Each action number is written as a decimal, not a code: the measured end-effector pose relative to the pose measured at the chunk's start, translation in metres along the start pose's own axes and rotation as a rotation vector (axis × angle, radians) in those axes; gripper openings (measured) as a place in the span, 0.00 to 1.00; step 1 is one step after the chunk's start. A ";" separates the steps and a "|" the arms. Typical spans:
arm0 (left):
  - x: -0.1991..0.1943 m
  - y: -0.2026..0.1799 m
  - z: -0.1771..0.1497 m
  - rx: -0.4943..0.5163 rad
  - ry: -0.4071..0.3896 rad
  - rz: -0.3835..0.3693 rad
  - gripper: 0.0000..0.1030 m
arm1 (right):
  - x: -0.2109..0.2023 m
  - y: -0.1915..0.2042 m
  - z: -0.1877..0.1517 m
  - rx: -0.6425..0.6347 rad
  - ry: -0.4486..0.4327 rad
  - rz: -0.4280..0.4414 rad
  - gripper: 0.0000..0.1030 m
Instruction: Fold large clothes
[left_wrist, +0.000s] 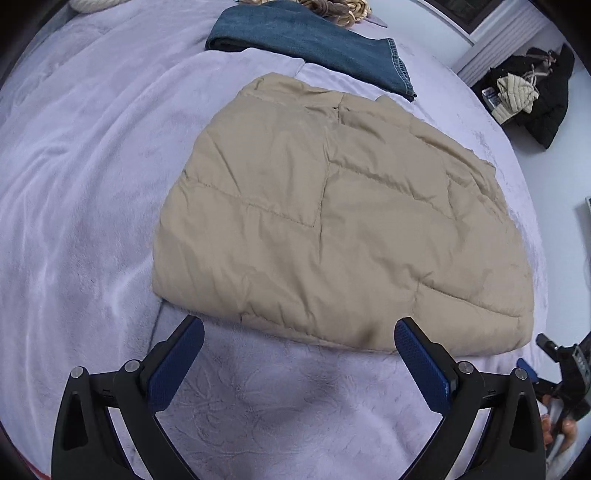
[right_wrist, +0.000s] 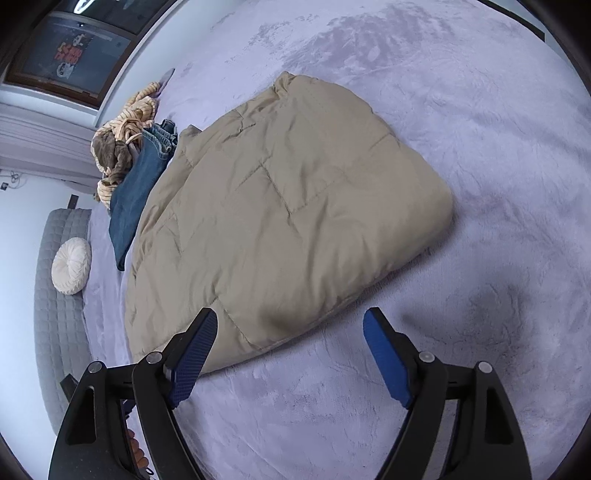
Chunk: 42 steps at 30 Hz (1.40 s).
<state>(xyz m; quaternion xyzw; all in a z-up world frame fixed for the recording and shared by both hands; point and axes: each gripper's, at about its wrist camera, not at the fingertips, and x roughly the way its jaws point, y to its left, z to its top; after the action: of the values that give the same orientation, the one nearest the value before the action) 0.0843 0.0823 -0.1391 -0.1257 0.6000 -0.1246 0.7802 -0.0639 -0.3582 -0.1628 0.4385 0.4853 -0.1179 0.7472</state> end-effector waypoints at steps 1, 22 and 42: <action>0.002 0.004 -0.002 -0.020 -0.001 -0.030 1.00 | 0.003 -0.003 -0.002 0.008 0.001 0.005 0.81; 0.059 0.034 0.023 -0.325 -0.090 -0.285 1.00 | 0.072 -0.029 0.028 0.264 0.016 0.301 1.00; 0.026 -0.001 0.043 0.020 -0.237 -0.145 0.23 | 0.074 -0.024 0.018 0.312 0.007 0.357 0.27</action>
<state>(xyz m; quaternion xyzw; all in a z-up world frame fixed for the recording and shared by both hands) 0.1323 0.0744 -0.1519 -0.1747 0.4916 -0.1708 0.8358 -0.0298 -0.3675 -0.2344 0.6281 0.3785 -0.0560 0.6775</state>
